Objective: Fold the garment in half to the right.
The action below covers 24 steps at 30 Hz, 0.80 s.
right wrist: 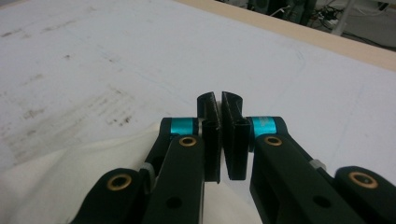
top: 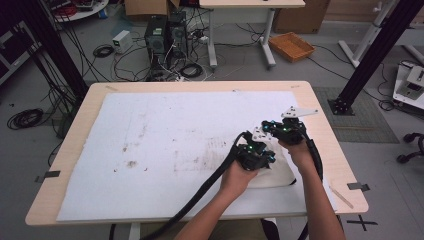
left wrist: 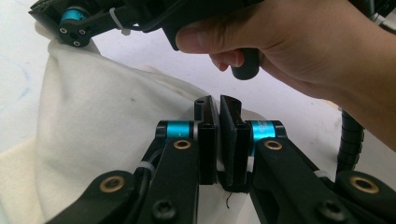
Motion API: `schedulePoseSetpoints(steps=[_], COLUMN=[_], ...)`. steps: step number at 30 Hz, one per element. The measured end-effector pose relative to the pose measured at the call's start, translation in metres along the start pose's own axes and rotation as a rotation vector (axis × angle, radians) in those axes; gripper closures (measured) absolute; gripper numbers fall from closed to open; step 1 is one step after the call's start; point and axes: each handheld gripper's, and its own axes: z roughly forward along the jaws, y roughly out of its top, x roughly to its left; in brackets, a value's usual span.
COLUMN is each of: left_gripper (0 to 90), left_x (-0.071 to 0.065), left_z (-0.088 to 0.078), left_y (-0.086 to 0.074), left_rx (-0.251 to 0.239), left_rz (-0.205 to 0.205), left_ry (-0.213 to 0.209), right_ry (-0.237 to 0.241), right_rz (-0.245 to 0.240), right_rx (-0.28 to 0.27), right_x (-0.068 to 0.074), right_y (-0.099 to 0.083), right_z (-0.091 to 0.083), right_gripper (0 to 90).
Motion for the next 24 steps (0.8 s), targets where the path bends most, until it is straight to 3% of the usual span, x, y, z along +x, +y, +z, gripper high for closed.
schedulePoseSetpoints(steps=[9, 13, 16, 19, 21, 24], left_gripper=[85.2, 84.8, 82.5, 69.8, 60.5, 42.7], left_x=[-0.016, -0.018, -0.018, -0.013, -0.006, 0.008], left_z=[0.034, 0.041, 0.039, 0.028, 0.017, -0.004], left_y=[0.0, -0.001, -0.002, -0.001, -0.003, -0.007], left_rx=[0.065, 0.07, 0.033, -0.026, -0.071, -0.129], left_rz=[0.022, 0.013, 0.032, 0.027, 0.016, -0.005], left_ry=[-0.009, -0.004, -0.008, -0.005, 0.0, 0.053], right_ry=[-0.028, -0.041, -0.061, -0.094, -0.116, -0.133], right_rz=[0.019, 0.022, 0.03, 0.081, 0.101, 0.108], right_rx=[0.031, 0.037, 0.039, 0.041, 0.033, 0.016], right_x=[-0.014, -0.017, -0.019, -0.022, -0.025, -0.026], right_y=[-0.023, -0.029, -0.031, -0.033, -0.036, -0.039], right_z=[-0.01, -0.013, -0.014, -0.018, -0.023, -0.032], right_gripper=[87.2, 86.7, 80.6, 62.9, 58.8, 56.3])
